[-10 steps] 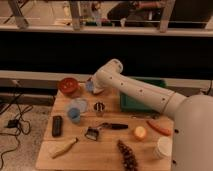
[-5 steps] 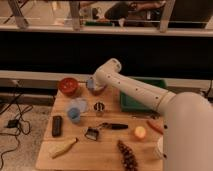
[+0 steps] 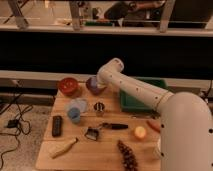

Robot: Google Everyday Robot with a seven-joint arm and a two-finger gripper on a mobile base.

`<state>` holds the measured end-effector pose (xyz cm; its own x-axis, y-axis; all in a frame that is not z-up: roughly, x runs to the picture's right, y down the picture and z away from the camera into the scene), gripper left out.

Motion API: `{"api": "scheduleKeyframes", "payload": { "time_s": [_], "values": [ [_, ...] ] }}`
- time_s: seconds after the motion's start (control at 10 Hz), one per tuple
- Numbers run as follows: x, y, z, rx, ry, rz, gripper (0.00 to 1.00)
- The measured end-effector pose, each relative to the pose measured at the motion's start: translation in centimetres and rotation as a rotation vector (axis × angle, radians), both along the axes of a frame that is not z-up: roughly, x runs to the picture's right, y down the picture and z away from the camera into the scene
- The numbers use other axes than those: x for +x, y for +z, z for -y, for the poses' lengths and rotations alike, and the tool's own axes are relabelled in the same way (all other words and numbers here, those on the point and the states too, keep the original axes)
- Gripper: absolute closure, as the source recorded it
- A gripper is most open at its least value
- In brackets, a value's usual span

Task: Wipe purple bowl with sponge

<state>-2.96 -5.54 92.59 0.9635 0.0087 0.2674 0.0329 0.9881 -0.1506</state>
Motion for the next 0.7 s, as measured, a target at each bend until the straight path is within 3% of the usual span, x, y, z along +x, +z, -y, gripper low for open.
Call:
{"api": "scheduleKeyframes", "payload": {
  "time_s": [0.7],
  "values": [
    [1.2, 2.6, -0.1, -0.026, 0.001, -0.053, 1.00]
  ]
}}
